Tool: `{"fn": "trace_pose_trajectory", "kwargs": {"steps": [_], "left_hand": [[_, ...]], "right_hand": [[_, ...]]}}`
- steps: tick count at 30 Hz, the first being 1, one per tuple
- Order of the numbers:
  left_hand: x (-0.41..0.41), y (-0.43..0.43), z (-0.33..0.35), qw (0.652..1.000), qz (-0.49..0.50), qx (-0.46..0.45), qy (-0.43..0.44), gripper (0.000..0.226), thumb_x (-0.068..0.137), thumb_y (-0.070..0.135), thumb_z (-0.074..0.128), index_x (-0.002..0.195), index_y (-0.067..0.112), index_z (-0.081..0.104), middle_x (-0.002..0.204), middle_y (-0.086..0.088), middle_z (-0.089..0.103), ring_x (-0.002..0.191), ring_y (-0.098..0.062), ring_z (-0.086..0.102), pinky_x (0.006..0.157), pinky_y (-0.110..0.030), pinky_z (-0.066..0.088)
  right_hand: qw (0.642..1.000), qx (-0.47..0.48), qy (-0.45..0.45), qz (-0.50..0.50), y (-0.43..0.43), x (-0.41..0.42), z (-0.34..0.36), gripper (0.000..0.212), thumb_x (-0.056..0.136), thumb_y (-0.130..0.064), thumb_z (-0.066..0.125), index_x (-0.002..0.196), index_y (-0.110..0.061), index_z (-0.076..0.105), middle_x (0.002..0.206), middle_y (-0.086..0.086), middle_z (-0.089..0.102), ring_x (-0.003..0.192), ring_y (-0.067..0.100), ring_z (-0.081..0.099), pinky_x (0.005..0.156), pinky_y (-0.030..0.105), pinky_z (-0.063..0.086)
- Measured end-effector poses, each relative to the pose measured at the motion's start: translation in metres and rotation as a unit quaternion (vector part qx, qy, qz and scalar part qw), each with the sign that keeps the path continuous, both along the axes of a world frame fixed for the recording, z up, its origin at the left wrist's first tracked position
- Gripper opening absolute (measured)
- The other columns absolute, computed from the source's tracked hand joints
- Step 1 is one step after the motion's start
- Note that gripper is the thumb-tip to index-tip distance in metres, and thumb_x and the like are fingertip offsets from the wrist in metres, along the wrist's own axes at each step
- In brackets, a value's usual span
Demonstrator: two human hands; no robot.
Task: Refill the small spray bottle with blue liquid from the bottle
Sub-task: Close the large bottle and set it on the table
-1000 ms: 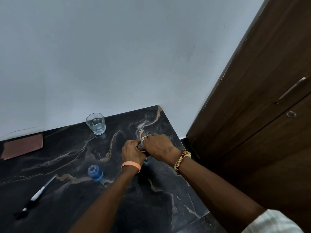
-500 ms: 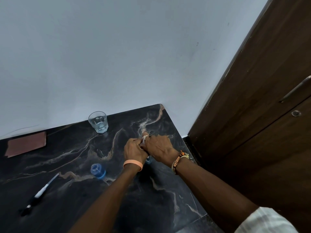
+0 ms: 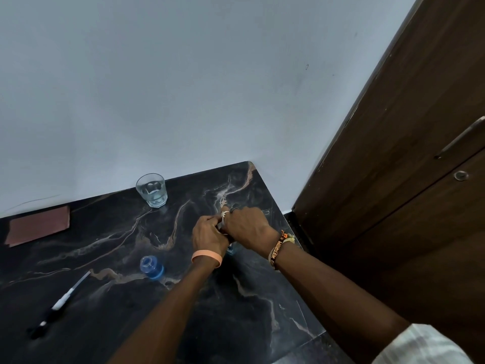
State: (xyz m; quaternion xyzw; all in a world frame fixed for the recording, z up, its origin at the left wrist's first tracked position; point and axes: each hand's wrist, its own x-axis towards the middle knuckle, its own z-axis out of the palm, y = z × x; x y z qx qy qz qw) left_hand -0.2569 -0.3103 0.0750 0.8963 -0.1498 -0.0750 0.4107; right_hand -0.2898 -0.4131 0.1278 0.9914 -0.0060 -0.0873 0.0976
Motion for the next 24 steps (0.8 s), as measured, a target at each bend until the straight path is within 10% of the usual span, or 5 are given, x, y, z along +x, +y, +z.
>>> {"fn": "trace_pose_trajectory", "kwargs": {"steps": [24], "left_hand": [[0.0002, -0.0002, 0.0050, 1.000, -0.010, -0.002, 0.009, 0.041, 0.061, 0.019, 0.088, 0.100, 0.014, 0.075, 0.102, -0.007, 0.067, 0.093, -0.021, 0.063, 0.080, -0.022, 0.047]], "right_hand": [[0.998, 0.050, 0.038, -0.023, -0.0029, 0.0035, 0.0054, 0.030, 0.101, -0.020, 0.047, 0.128, -0.005, 0.048, 0.114, 0.014, 0.063, 0.100, 0.034, 0.065, 0.071, 0.043, 0.052]]}}
